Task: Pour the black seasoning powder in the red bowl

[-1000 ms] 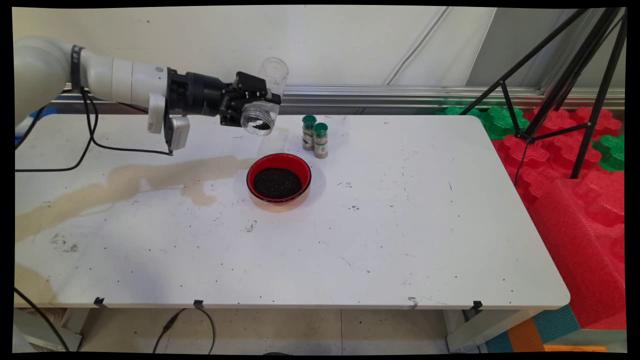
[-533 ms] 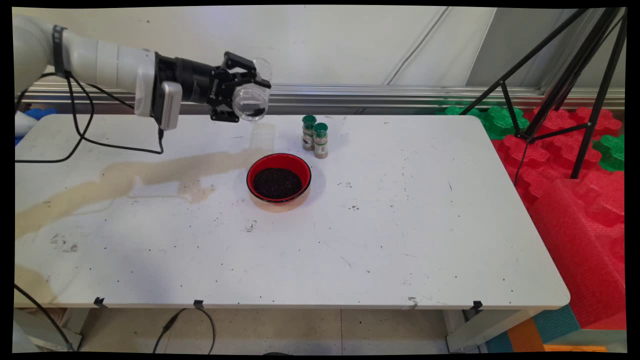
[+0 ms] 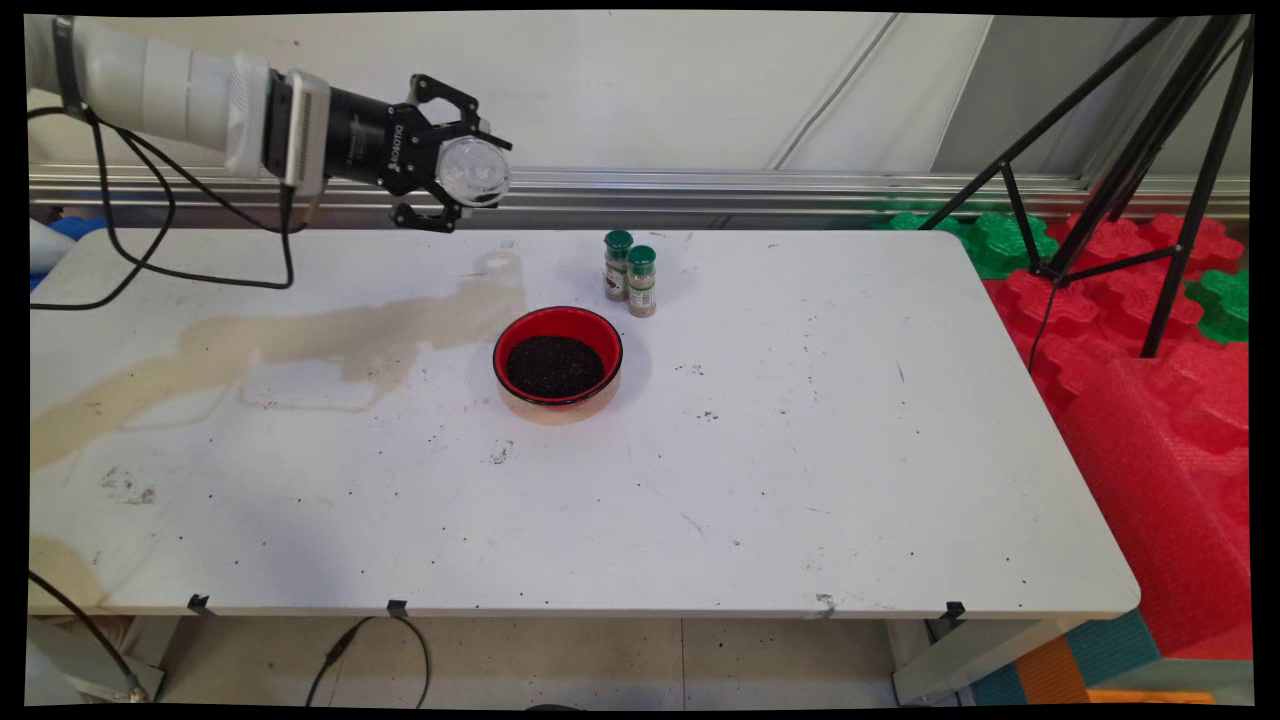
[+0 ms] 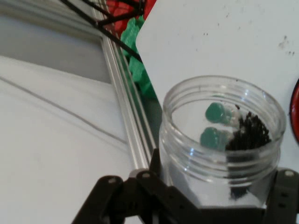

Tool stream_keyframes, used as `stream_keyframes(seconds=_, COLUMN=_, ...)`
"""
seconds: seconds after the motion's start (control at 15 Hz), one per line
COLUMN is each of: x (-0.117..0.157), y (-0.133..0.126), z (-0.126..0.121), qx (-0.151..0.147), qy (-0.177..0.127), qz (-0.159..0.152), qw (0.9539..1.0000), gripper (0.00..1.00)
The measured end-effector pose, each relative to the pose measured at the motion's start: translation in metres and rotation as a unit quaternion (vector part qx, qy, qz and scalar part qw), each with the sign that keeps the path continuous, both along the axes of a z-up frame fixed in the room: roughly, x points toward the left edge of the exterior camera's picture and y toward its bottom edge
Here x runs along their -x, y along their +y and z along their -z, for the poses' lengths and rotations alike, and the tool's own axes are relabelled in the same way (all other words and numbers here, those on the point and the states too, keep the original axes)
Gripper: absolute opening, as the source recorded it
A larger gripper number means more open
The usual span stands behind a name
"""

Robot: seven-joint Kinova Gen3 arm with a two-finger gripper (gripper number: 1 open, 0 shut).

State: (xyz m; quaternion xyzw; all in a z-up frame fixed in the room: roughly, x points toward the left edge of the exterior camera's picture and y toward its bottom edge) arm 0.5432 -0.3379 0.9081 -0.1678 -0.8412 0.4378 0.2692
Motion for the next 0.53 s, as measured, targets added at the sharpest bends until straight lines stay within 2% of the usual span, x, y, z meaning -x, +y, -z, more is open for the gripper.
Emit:
stream_keyframes(seconds=0.2, x=-0.009, y=0.006, z=-0.008, qx=-0.055, qy=0.042, qz=-0.026, qw=0.9973, gripper=0.00)
stream_keyframes(seconds=0.4, x=-0.020, y=0.013, z=-0.013, qx=-0.108, qy=0.083, qz=-0.051, qw=0.9894, gripper=0.00)
stream_keyframes(seconds=0.53, x=-0.026, y=0.017, z=-0.014, qx=-0.133, qy=0.102, qz=-0.062, qw=0.9838, gripper=0.00)
